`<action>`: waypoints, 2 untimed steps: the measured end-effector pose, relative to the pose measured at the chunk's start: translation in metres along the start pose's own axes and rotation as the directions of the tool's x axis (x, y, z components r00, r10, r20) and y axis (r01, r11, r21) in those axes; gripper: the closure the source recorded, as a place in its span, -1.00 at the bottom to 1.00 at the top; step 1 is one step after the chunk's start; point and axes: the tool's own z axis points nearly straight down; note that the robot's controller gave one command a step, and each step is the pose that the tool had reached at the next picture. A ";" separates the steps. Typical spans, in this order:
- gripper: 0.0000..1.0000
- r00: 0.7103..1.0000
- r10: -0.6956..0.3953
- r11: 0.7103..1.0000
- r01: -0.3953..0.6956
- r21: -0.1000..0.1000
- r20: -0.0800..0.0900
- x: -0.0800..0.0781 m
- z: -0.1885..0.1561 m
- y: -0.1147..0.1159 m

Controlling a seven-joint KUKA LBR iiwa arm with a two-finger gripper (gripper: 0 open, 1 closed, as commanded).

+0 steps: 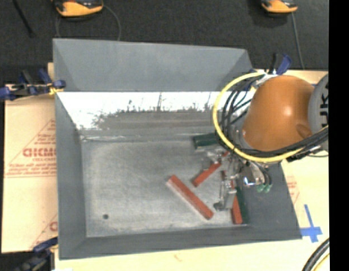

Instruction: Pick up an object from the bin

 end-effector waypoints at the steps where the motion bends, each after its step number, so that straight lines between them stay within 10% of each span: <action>1: -1.00 0.975 0.222 0.975 -0.222 0.001 -0.010 -0.010 0.142 -0.015; 2: 1.00 0.976 0.219 0.976 -0.219 0.001 -0.007 -0.011 0.140 -0.015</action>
Offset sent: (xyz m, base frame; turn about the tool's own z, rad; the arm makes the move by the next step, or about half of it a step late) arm 0.0124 -0.0132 -0.1396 0.2249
